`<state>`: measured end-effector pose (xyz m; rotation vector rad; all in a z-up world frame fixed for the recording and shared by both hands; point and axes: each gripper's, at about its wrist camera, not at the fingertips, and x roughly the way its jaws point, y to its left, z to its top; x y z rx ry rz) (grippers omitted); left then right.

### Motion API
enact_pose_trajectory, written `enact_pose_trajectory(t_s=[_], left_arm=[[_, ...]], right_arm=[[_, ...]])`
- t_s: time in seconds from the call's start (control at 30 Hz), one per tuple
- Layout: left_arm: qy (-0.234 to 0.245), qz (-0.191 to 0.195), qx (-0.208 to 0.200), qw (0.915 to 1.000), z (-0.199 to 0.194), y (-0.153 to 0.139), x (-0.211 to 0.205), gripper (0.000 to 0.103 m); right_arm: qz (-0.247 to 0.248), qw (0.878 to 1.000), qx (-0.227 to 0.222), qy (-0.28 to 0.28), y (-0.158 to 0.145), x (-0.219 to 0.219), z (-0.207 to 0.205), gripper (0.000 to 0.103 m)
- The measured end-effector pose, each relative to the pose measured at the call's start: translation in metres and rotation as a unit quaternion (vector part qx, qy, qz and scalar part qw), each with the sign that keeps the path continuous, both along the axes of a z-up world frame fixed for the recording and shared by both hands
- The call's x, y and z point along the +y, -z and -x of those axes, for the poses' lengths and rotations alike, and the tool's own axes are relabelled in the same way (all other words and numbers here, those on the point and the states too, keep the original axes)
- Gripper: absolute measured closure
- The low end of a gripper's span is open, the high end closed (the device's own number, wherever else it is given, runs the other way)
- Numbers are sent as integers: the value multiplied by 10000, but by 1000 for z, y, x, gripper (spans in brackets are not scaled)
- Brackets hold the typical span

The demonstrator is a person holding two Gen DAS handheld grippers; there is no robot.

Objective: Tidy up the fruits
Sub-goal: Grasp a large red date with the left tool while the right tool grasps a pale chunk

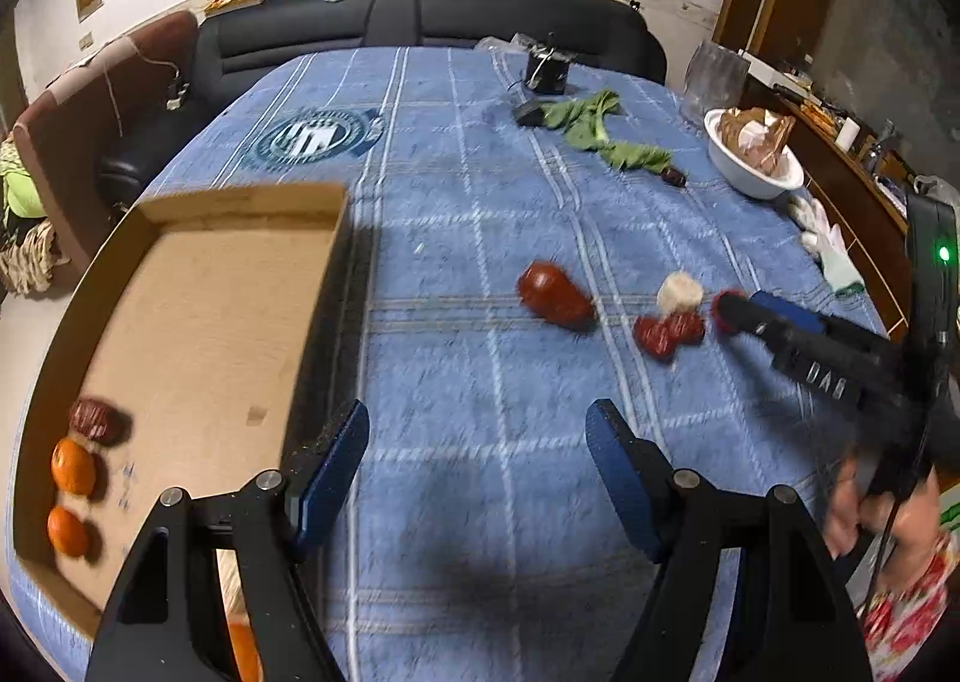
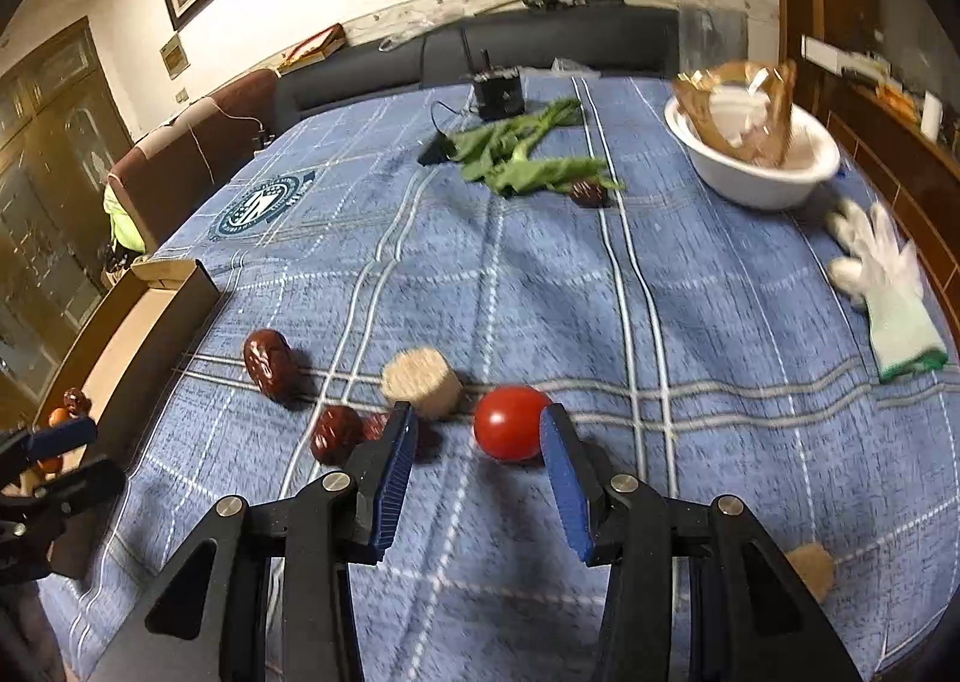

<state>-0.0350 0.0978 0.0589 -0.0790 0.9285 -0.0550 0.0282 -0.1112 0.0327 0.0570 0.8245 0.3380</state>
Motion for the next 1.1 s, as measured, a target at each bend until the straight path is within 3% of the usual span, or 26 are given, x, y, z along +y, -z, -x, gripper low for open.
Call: enact_pose_trajectory(t_s=[0.23,0.47,0.57,0.73,0.8,1.03,1.1], left_arm=[[-49,294,226,9993,-35,14,-8,29],[-12,147,318,9994,-47,26,-18,29],[6,125,352,9993,-59,32,-22,29],[4,91,451,9989,-79,41,-26,29],[29,30,460,9989,-86,45,-30,29],[167,-493,205,9984,-100,52,-51,29],[227,-542,83,9982,-101,53,-54,38]], right_arm=[[95,9988,-150,-461,-2,40,-14,56],[638,9977,-72,-227,11,43,-25,56],[1245,9918,-93,-255,22,49,-28,56],[522,9984,56,-204,19,25,-32,61],[409,9990,65,-173,18,19,-31,69],[142,9997,100,-154,16,11,-30,74],[139,9997,85,-173,15,12,-28,74]])
